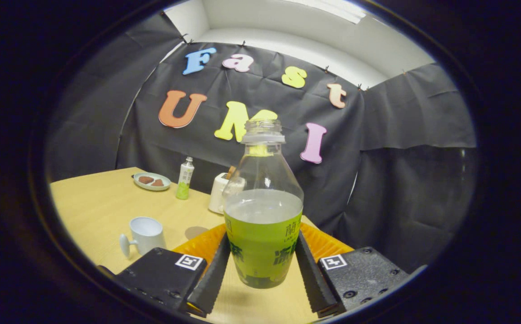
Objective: Take the bottle from table, then pour the juice into the cup, finally place the bottle on the coaster
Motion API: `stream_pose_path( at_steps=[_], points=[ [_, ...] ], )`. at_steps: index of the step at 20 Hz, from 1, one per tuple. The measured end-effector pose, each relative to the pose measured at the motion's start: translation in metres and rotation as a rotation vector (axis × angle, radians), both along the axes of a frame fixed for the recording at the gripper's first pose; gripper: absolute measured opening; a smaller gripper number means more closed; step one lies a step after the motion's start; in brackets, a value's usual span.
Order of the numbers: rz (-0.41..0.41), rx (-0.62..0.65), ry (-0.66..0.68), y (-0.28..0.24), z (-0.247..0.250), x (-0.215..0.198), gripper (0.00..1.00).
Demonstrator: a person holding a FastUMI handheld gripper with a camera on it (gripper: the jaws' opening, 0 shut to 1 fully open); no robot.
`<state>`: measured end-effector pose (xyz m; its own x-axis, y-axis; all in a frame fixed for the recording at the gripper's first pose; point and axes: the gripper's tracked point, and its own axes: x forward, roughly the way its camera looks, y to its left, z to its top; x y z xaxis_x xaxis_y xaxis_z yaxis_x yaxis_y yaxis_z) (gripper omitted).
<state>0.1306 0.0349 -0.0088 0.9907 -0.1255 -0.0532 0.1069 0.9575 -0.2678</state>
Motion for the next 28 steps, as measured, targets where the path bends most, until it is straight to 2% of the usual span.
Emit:
stream_pose_path(
  at_steps=[5,8,12,16,22,28],
  points=[
    [-0.024,0.055,0.005,-0.002,0.022,-0.021,0.80],
    [-0.029,0.035,-0.006,-0.005,0.036,-0.025,0.80],
    [-0.075,-0.051,-0.001,-0.016,0.052,-0.017,0.80],
    [-0.078,-0.177,0.023,-0.010,0.057,0.007,0.80],
    [-0.153,-0.464,0.063,-0.013,0.044,0.042,0.80],
    [-0.163,-0.594,0.104,0.000,0.011,0.066,0.81]
  ],
)
